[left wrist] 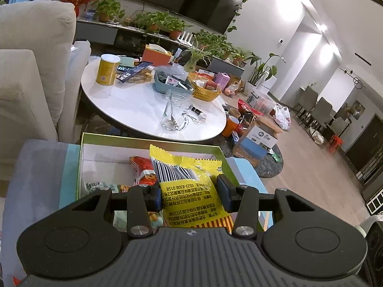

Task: Organize snacks
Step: 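Lift the yellow-and-red snack bag and carry it over the box, then lower the snack bag into the box and open the right gripper, then move the right gripper to the bagged bread loaf beside the box, then close the right gripper on the bread bag and lift it toward the box, then lower the bread bag into the green box and open the right gripper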

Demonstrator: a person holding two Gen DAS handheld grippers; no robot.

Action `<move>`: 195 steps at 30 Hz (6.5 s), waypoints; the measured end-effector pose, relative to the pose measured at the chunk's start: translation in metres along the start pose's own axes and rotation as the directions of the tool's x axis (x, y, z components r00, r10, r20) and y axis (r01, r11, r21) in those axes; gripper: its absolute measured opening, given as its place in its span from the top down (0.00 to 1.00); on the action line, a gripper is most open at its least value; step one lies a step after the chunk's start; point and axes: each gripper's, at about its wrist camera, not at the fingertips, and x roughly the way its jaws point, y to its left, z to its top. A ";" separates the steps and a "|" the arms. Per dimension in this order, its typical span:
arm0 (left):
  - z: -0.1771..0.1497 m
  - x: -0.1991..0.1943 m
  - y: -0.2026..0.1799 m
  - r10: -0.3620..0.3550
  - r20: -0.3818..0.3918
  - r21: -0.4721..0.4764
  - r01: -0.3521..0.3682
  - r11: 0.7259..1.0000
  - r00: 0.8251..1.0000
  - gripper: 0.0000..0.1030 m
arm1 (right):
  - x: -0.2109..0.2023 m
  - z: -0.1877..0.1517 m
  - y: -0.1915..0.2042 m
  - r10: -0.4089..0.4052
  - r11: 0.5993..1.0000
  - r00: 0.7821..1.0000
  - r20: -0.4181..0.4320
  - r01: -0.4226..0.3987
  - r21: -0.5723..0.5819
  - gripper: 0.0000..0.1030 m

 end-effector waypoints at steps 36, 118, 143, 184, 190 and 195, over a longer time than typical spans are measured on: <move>0.012 0.054 0.043 0.094 -0.053 -0.060 -0.097 0.993 0.994 0.55 | 0.049 0.005 -0.010 -0.039 0.998 0.995 -0.089 0.043 0.048 0.39; -0.114 -0.049 0.125 0.137 -0.221 -0.127 -0.168 0.978 0.966 0.52 | 0.077 -0.062 0.102 0.134 0.988 0.936 -0.325 -0.152 -0.031 0.24; -0.108 -0.069 0.105 0.133 -0.167 -0.133 -0.156 0.979 0.977 0.59 | 0.047 -0.066 0.103 0.081 0.992 0.969 -0.232 -0.101 -0.075 0.37; -0.017 -0.018 -0.046 0.017 -0.044 0.124 -0.011 0.992 0.999 0.60 | -0.047 -0.018 0.018 -0.051 0.996 0.997 0.052 0.054 -0.067 0.37; -0.010 0.010 -0.053 0.000 -0.071 0.104 0.007 0.995 0.998 0.60 | -0.042 -0.014 -0.007 -0.055 0.997 0.997 0.045 0.057 -0.050 0.37; -0.006 0.031 -0.057 0.001 -0.083 0.104 0.007 0.995 0.997 0.60 | -0.036 -0.012 -0.021 -0.069 0.996 0.997 0.024 0.070 -0.049 0.37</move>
